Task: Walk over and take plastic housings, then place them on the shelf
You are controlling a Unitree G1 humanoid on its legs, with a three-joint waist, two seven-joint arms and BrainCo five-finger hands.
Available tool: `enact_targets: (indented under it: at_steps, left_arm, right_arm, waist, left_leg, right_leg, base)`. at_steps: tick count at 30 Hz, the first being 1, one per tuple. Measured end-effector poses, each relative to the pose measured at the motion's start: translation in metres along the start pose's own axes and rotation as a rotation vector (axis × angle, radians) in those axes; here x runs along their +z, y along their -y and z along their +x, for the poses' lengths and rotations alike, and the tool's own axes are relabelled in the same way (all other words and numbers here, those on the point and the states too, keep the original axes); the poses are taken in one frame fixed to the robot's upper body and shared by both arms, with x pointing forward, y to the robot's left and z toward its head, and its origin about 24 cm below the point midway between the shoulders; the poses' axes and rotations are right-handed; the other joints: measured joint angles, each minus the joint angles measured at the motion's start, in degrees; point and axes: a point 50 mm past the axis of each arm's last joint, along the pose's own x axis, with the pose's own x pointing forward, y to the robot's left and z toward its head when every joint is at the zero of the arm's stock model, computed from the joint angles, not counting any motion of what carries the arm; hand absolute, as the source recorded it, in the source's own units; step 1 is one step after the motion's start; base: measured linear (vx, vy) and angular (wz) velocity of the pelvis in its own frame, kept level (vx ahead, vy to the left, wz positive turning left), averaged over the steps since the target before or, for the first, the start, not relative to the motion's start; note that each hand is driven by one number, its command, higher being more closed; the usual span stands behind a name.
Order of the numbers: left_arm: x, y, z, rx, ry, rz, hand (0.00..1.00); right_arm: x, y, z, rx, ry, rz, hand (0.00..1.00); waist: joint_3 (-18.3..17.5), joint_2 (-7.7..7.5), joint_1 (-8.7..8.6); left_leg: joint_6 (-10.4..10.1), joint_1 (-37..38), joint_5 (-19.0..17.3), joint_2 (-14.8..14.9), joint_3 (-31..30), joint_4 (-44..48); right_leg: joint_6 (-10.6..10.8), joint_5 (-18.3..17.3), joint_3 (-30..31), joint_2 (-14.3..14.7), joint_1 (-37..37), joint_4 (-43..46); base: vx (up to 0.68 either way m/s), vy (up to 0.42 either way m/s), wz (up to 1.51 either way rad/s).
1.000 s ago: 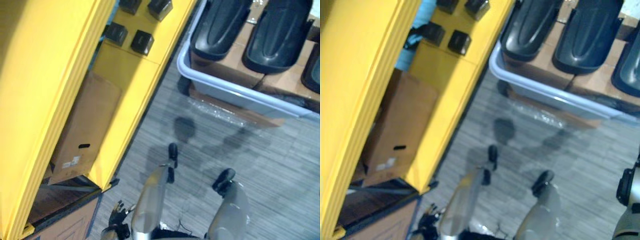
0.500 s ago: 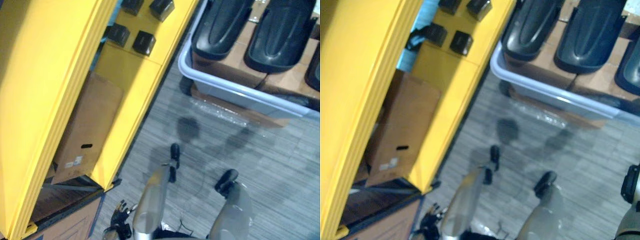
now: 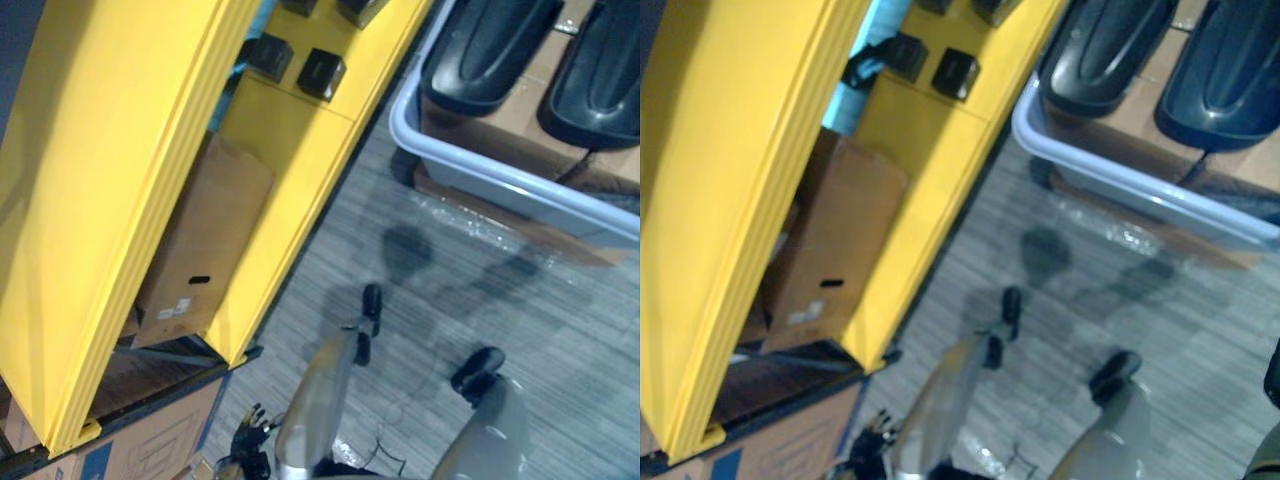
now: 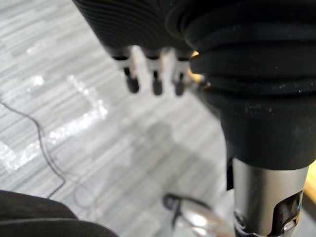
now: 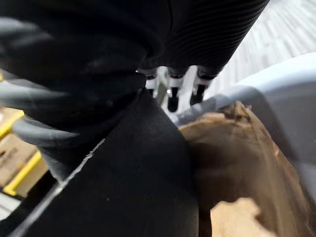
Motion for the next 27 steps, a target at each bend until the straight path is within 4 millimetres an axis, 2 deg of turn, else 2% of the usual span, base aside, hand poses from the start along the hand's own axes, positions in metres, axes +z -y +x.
enact_targets:
  at_steps: [6,11,17,21,24,27]
  left_arm:
    - [0.005,0.001,0.001,-0.002,0.027,0.003,0.0]
    - [0.014,0.004,0.002,-0.01,0.092,-0.001,0.0]
    - [0.04,0.012,0.001,0.017,0.233,-0.022,0.0]
    - [0.068,0.008,-0.003,0.073,0.366,-0.092,0.0]
    - [0.099,-0.004,-0.011,0.152,0.504,-0.205,0.0]
    - [0.136,-0.013,-0.028,0.213,0.679,-0.3,0.0]
  right_arm:
    - [-0.003,0.02,0.007,-0.027,-0.058,-0.04,1.0]
    - [-0.01,0.021,0.007,-0.043,-0.078,-0.131,1.0]
    - [-0.022,0.012,0.004,-0.03,-0.067,-0.266,1.0]
    - [-0.031,-0.012,-0.006,0.006,-0.032,-0.312,1.0]
    - [-0.036,-0.026,-0.014,-0.009,-0.001,-0.349,1.0]
    - [-0.03,-0.042,-0.024,-0.003,0.113,-0.383,1.0]
  waist:
    - [-0.04,0.04,0.01]
    - [-0.04,0.03,0.03]
    - [-0.05,0.04,-0.61]
    - [0.44,-0.62,-1.08]
    - [1.48,-2.04,-1.95]
    - [3.09,-4.29,-3.45]
  left_leg:
    - [-0.29,-0.02,-0.02,-0.09,-0.9,-0.05]
    - [-0.43,1.93,0.06,0.0,-1.07,-0.74]
    - [-0.93,4.59,0.41,0.3,-1.89,-2.04]
    - [-1.02,7.0,0.35,0.59,-2.32,-2.15]
    - [-1.22,10.01,0.21,0.71,-2.35,-2.45]
    - [-1.26,13.64,0.21,0.97,-2.15,-3.89]
  right_leg:
    - [0.35,-0.65,-0.86,-0.06,0.42,0.54]
    - [0.07,-1.15,-1.38,0.02,2.24,0.63]
    - [-0.18,-1.34,-2.82,0.81,5.61,-0.51]
    - [-0.24,-1.76,-3.83,1.27,8.87,-0.88]
    - [-0.2,-2.02,-4.39,1.45,12.31,-1.28]
    - [0.01,-1.84,-4.76,2.07,16.14,-2.8]
  base:
    - [0.03,-0.002,0.06]
    - [0.04,-0.024,0.04]
    - [0.03,-0.012,0.05]
    - [0.01,-0.01,0.07]
    - [0.0,-0.008,0.06]
    - [0.0,0.0,0.0]
